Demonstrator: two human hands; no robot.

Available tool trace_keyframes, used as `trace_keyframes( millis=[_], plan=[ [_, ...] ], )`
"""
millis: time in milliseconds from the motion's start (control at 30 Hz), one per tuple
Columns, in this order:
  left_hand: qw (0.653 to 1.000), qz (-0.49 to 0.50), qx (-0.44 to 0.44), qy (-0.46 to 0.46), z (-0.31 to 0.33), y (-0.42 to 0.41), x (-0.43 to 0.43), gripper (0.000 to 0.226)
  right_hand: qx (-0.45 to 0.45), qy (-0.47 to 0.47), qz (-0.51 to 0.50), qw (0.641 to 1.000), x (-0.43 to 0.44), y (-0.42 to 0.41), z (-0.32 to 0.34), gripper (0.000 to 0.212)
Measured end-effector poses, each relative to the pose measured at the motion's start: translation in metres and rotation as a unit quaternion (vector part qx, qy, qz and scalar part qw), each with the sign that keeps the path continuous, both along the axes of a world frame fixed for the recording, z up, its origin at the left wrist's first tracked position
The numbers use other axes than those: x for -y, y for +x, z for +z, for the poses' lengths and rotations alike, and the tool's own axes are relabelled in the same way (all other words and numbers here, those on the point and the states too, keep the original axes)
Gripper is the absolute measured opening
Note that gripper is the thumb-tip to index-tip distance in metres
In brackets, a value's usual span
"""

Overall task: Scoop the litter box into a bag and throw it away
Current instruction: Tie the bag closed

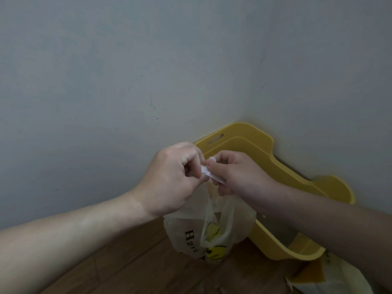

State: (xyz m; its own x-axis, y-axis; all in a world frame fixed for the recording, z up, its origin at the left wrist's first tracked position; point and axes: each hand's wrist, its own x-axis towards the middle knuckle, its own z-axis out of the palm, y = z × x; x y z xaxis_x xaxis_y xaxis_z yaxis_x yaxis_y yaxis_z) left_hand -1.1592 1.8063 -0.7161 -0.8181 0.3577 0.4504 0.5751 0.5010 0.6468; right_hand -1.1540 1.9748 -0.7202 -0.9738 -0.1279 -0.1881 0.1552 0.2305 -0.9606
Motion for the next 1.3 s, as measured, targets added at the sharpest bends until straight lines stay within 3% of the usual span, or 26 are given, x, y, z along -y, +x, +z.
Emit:
trace_keyframes(
  millis=[133,267,433,600,733,800,933,1200,1300],
  plan=[
    [1.000,-0.028,-0.010,-0.010,0.001,-0.001,0.000,0.036,0.018,0.001,-0.007,1.000,0.001,0.001,0.001,0.014],
    [0.999,-0.003,0.050,0.006,0.000,-0.002,0.000,0.031,0.005,0.037,0.039,0.999,0.000,0.002,0.005,0.028],
    [0.991,0.006,0.126,0.035,-0.004,-0.009,0.002,0.035,0.002,0.081,0.121,0.989,-0.007,0.003,0.011,0.015],
    [0.978,0.001,0.190,0.085,-0.003,-0.010,0.001,0.044,-0.013,0.139,0.094,0.986,-0.008,0.000,0.010,0.018],
    [0.955,-0.019,0.256,0.151,-0.003,-0.010,0.001,0.045,-0.020,0.164,0.064,0.984,-0.008,-0.002,0.007,0.014],
    [0.938,-0.034,0.286,0.192,-0.001,-0.009,0.002,0.039,-0.066,0.168,0.025,0.983,-0.008,-0.001,0.004,0.007],
    [0.912,-0.036,0.322,0.251,-0.002,-0.010,0.003,0.039,-0.186,0.155,-0.027,0.970,-0.014,0.001,-0.002,0.021],
    [0.881,-0.054,0.377,0.281,-0.003,-0.011,0.003,0.037,-0.201,0.111,0.008,0.973,-0.015,0.003,-0.015,0.010],
    [0.848,-0.067,0.417,0.320,-0.001,-0.013,0.003,0.036,-0.170,0.079,0.046,0.981,-0.016,0.005,-0.016,0.009]
  ],
)
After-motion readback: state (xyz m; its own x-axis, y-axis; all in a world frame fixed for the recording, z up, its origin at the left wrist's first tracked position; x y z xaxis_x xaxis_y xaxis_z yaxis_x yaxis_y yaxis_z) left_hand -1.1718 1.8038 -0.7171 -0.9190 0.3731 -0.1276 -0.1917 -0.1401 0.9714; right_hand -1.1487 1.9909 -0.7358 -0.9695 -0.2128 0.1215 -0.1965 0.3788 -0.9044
